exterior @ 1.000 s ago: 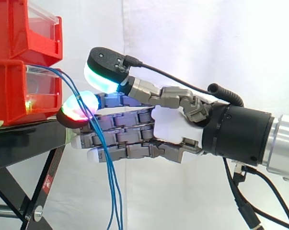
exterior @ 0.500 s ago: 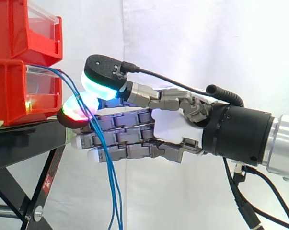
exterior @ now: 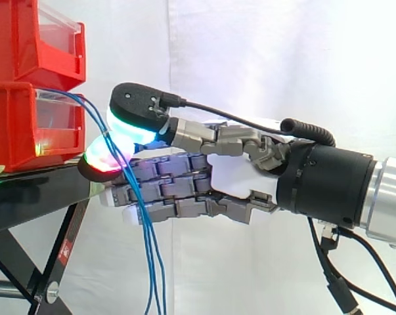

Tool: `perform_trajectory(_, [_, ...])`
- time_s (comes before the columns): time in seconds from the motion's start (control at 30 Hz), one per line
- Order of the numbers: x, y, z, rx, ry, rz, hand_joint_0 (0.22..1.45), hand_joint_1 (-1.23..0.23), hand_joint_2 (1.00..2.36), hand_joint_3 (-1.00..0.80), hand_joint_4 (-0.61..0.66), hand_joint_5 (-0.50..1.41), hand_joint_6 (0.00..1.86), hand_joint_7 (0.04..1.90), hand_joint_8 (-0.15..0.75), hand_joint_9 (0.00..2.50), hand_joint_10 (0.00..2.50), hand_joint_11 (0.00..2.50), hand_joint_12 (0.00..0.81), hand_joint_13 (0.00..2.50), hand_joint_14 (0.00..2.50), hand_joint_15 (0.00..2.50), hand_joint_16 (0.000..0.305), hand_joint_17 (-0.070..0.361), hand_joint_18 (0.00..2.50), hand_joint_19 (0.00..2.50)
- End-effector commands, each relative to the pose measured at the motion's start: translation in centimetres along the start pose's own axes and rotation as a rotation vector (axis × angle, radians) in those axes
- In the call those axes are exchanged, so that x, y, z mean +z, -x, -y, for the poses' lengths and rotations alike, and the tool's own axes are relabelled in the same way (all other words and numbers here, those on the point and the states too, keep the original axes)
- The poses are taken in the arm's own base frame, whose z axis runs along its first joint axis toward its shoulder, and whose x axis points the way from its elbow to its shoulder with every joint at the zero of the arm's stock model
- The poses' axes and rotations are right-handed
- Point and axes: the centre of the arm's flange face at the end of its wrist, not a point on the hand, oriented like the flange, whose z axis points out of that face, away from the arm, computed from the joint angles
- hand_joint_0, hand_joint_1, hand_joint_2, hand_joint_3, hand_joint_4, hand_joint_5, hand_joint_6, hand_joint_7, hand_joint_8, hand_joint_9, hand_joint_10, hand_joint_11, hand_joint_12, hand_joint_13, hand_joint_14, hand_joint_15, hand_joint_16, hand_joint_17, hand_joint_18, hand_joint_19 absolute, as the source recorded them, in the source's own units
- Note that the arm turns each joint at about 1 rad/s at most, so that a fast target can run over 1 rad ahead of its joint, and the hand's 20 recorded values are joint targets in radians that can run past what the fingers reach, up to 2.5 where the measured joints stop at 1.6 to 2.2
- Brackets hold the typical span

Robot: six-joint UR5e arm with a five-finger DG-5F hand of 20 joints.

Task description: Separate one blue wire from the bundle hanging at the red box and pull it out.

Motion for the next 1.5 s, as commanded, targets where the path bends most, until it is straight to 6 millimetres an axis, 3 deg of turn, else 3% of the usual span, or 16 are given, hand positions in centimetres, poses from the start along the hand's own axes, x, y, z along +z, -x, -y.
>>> perform_trajectory(0.0, [0.0,0.1,0.0,-0.03,0.0,0.01,0.61,-0.7,1.01,-0.44,0.27,-0.17,0.53,1.24,0.298,0.3,0.01,0.21,0.392,0.4,0.01,0.29,0.055,0.124,0.42,0.47])
perform_trajectory(0.63, [0.2,0.2,-0.2,-0.041,0.002,0.027,0.62,-0.7,1.01,-0.43,0.27,-0.18,0.59,1.17,0.3,0.31,0.01,0.22,0.392,0.41,0.01,0.29,0.055,0.124,0.43,0.47])
perform_trajectory(1.47, [0.4,-1.1,-0.9,-0.046,0.021,0.027,0.62,-0.71,1.01,-0.44,0.27,-0.18,0.61,1.15,0.301,0.32,0.01,0.23,0.393,0.41,0.01,0.29,0.055,0.124,0.44,0.48])
